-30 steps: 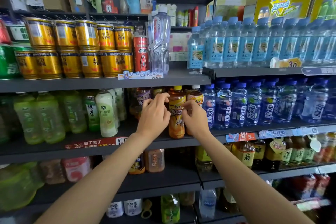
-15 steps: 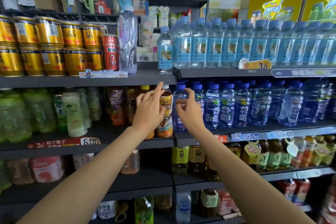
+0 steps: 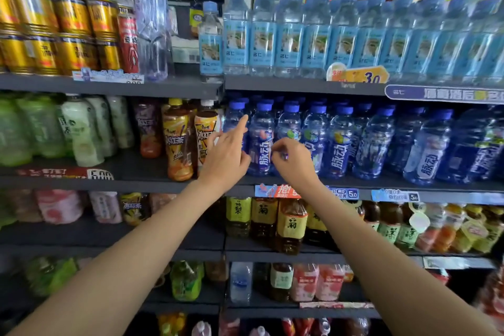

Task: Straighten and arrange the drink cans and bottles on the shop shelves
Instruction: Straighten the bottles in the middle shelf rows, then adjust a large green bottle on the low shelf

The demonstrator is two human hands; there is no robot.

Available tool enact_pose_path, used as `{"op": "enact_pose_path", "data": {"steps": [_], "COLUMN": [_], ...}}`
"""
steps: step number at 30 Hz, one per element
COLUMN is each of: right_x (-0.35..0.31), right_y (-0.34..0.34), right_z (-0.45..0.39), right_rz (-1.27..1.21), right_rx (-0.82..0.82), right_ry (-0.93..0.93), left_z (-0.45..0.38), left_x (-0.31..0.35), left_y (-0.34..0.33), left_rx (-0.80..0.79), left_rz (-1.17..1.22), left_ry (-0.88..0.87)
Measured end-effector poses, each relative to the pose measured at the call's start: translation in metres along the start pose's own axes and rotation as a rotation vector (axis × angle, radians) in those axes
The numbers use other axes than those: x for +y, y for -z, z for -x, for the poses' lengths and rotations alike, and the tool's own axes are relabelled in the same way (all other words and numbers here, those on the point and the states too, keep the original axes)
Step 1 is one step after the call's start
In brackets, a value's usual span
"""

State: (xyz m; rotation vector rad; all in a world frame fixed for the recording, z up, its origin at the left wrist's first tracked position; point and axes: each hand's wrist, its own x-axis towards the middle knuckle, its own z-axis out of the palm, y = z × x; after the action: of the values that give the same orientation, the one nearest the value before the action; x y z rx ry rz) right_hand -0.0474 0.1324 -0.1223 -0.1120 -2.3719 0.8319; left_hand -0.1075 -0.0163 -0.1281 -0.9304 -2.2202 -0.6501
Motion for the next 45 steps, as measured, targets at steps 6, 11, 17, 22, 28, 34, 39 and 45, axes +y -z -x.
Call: {"op": "enact_pose_path", "data": {"steps": [6, 11, 17, 22, 28, 34, 39, 45], "right_x": [0.01, 0.011, 0.028, 0.036, 0.048, 0.07, 0.07, 0.032], "right_y": [0.011, 0.014, 0.014, -0.002, -0.032, -0.084, -0.138, -0.203], "right_z": [0.004, 0.009, 0.025, 0.041, 0.056, 0.101, 0.136, 0.154], "right_rz": [-0.05, -0.088, -0.023, 0.03, -0.021, 0.1, 0.211, 0.32], "right_rx": [0.031, -0.019, -0.086, -0.203, -0.298, -0.53, -0.802, -0.916], "right_ry": [-0.028, -0.061, -0.113, -0.082, -0.063, -0.118, -0.119, -0.145], "left_z": [-0.002, -0.001, 0.016, 0.039, 0.076, 0.157, 0.216, 0.254], "left_x": [0.003, 0.012, 0.016, 0.002, -0.003, -0.04, -0.074, -0.118], "left_y": [-0.006, -0.007, -0.014, -0.031, -0.037, -0.056, -0.053, -0.028], "left_rx": [-0.058, -0.113, -0.272, -0.389, -0.382, -0.633, -1.061, -1.181], "left_rz": [-0.08, -0.156, -0.236, -0.243, -0.192, -0.122, -0.096, -0.041], "left_ry": [0.028, 0.034, 0.039, 0.051, 0.117, 0.286, 0.469, 0.447]}}
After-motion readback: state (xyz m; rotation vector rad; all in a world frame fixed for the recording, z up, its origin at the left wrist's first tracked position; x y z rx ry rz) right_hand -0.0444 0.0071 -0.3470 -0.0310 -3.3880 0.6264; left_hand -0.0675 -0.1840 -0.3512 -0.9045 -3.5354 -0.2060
